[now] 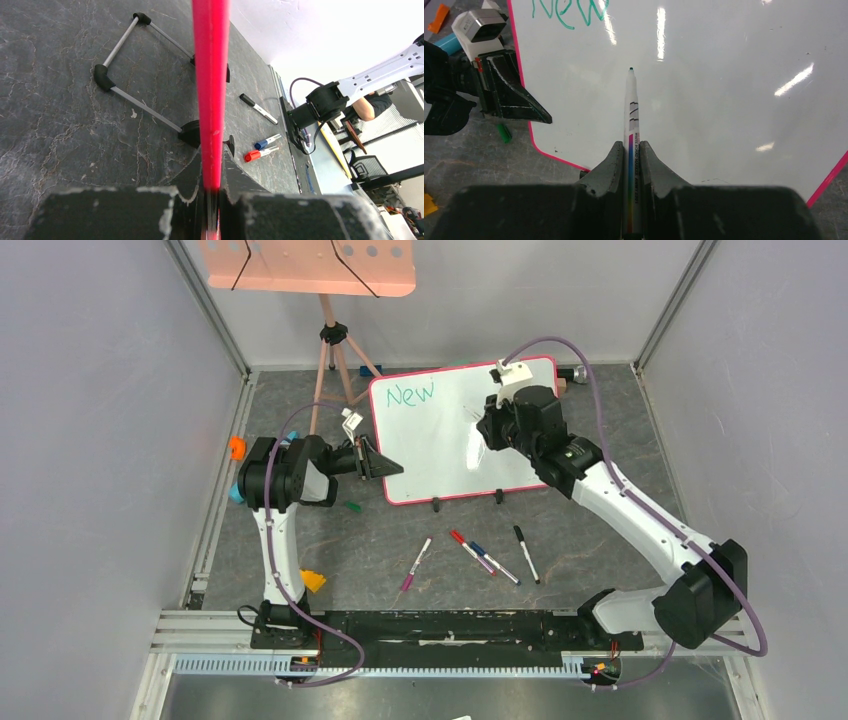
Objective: Write a sentence on the whiteboard
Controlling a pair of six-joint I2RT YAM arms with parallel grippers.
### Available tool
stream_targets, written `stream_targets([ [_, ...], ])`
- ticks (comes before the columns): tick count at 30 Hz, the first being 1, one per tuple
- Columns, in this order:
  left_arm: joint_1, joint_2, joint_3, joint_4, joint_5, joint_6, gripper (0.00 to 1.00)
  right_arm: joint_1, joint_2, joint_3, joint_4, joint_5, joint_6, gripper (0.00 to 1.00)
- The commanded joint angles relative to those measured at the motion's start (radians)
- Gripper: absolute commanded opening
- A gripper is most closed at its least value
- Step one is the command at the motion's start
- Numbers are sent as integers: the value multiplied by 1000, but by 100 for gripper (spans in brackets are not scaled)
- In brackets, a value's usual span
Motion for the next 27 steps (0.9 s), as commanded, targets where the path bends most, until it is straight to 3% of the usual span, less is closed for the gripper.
stream_targets([
  [1, 22, 42, -10, 35, -91, 112, 2, -4, -5, 95, -13, -61, -7, 0],
  [6, 20, 25, -28, 35, -92, 130, 2, -4, -30, 74, -32, -19, -27, 0],
  [10, 25, 74, 37, 35, -74, 33, 2, -5, -49, 61, -38, -15, -28, 0],
  [15, 24, 42, -11, 35, -116, 111, 2, -4, -74, -5, -5, -14, -25, 0],
  [27, 23, 55, 2, 35, -154, 74, 2, -4, -49, 3, -2, -12, -42, 0],
])
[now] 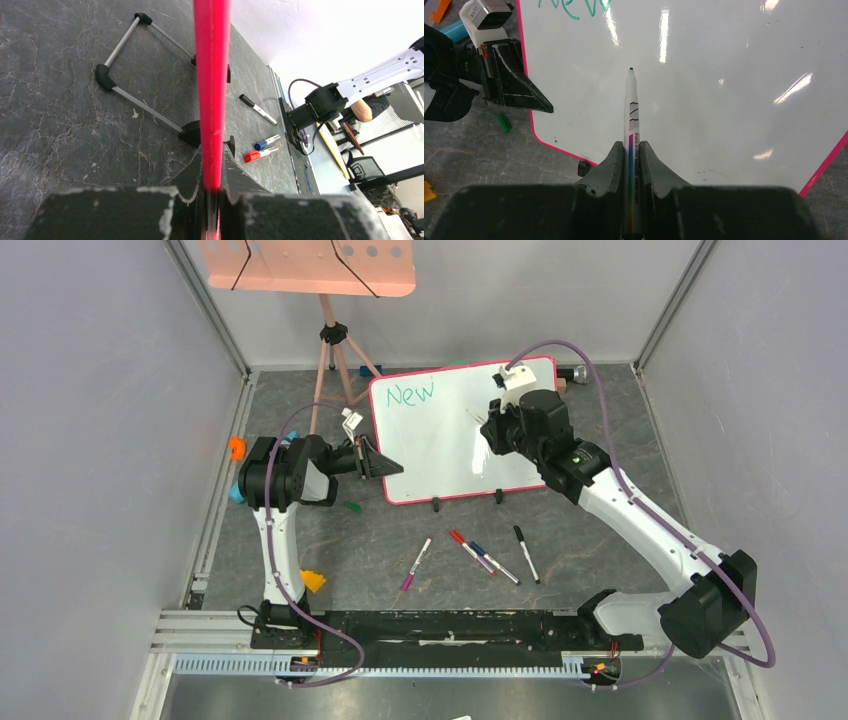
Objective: Write a sentence on the whiteboard
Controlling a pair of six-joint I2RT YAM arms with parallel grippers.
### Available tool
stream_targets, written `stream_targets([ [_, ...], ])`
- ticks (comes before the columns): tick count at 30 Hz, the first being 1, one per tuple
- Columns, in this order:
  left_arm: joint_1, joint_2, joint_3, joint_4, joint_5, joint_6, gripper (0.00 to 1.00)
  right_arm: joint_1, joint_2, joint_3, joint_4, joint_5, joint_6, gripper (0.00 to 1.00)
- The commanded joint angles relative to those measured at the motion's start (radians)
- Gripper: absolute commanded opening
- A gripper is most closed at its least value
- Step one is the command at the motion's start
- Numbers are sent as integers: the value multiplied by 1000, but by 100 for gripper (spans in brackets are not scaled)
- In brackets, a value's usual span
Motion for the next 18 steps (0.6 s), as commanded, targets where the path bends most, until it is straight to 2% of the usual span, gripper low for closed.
stream_targets([
  [1, 22, 44, -6, 33, -146, 88, 2, -4, 2, 12, 35, 12, -22, 0],
  [9, 22, 37, -2, 33, -96, 82, 2, -4, 18, 17, 26, 24, -25, 0],
  [18, 29, 40, 1, 33, -121, 74, 2, -4, 30, 1, 52, 23, -21, 0],
])
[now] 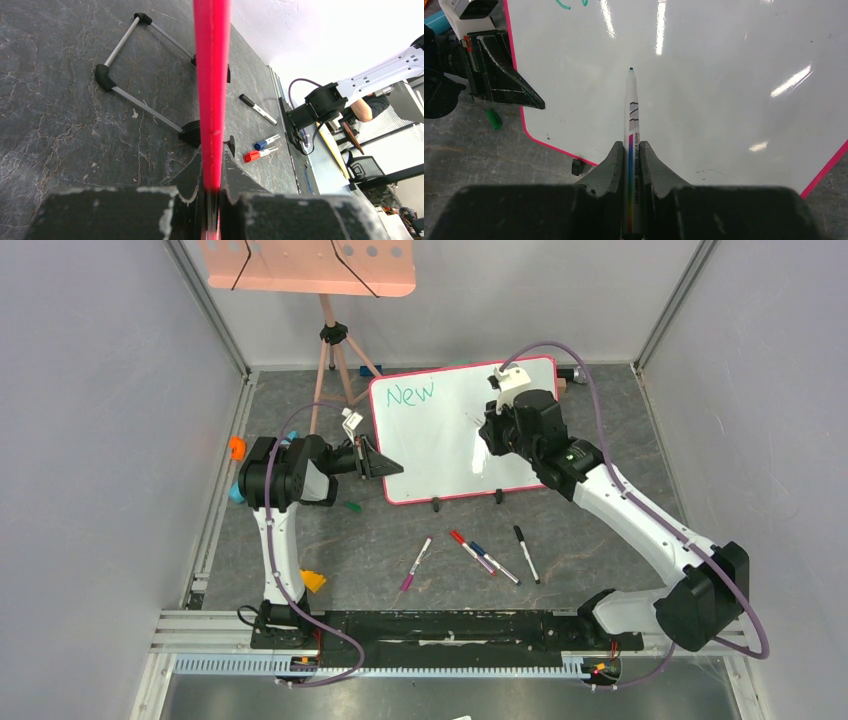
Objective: Write a sentence on the whiteboard
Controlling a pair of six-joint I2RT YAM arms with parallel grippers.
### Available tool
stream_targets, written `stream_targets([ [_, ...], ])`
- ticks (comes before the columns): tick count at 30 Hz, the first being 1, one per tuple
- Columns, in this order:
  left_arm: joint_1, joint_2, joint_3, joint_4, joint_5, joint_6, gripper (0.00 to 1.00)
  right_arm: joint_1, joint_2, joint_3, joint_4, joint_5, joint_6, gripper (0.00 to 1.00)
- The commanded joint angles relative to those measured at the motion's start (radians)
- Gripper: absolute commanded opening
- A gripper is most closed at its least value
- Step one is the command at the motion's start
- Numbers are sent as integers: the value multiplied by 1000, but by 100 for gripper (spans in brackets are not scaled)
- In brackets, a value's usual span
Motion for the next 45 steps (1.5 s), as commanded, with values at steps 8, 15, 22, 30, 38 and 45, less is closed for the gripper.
stream_targets([
  [8, 29, 44, 3, 33, -123, 69, 2, -3, 48, 37, 58, 26, -26, 0],
  [15, 28, 46, 2, 33, -124, 67, 2, -1, 101, 112, 34, 38, -22, 0],
  [22, 27, 46, 2, 33, -119, 64, 2, -1, 125, 147, 25, 41, -24, 0],
  [30, 27, 48, 3, 33, -114, 59, 2, -2, 119, 133, 51, 25, -43, 0],
  [38, 26, 52, 8, 33, -114, 54, 2, -1, 106, 101, 67, 23, -58, 0],
  [45, 27, 54, 10, 33, -114, 51, 2, -1, 118, 127, 71, 25, -49, 0],
])
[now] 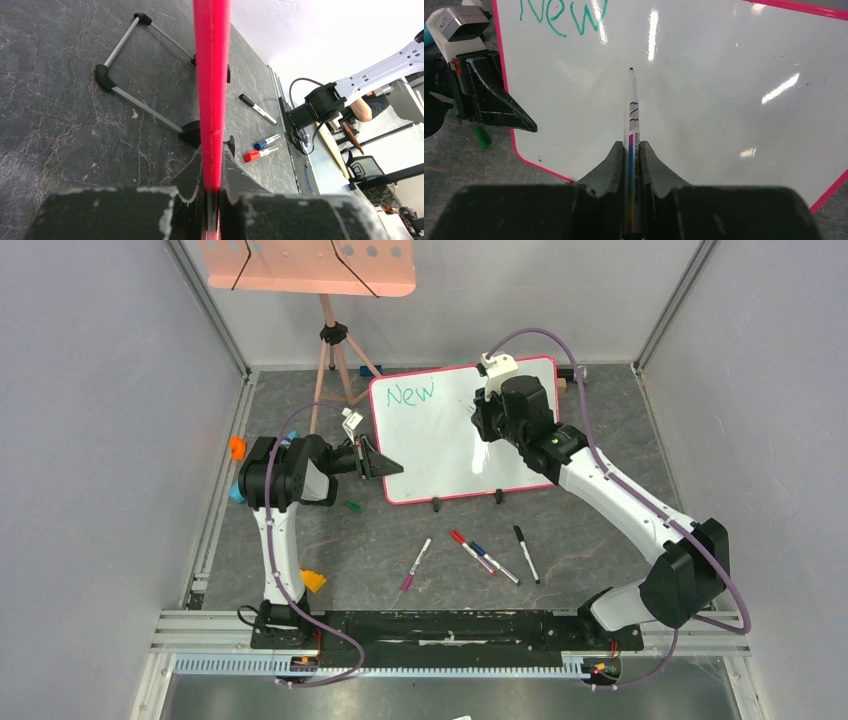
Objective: Write a sentence on the whiteboard
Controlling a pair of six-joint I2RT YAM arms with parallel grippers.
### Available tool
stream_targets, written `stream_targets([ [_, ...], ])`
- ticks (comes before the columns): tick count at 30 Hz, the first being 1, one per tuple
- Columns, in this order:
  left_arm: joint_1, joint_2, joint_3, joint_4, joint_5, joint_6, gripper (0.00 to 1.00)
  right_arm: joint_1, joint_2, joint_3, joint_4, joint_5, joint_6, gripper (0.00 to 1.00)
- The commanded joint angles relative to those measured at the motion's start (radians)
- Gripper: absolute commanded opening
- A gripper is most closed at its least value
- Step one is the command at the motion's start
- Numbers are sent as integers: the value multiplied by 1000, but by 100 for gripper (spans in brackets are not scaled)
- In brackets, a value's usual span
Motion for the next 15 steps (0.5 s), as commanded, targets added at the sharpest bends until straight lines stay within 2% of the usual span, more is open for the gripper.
stream_targets([
  [1, 26, 53, 8, 33, -116, 53, 2, -2, -3, 25, 42, -7, -2, 0],
  [7, 25, 53, 8, 33, -115, 51, 2, 4, 1, 15, 54, -43, 17, 0],
  [15, 25, 55, 9, 33, -114, 49, 2, 6, 25, 43, 34, -9, 10, 0],
])
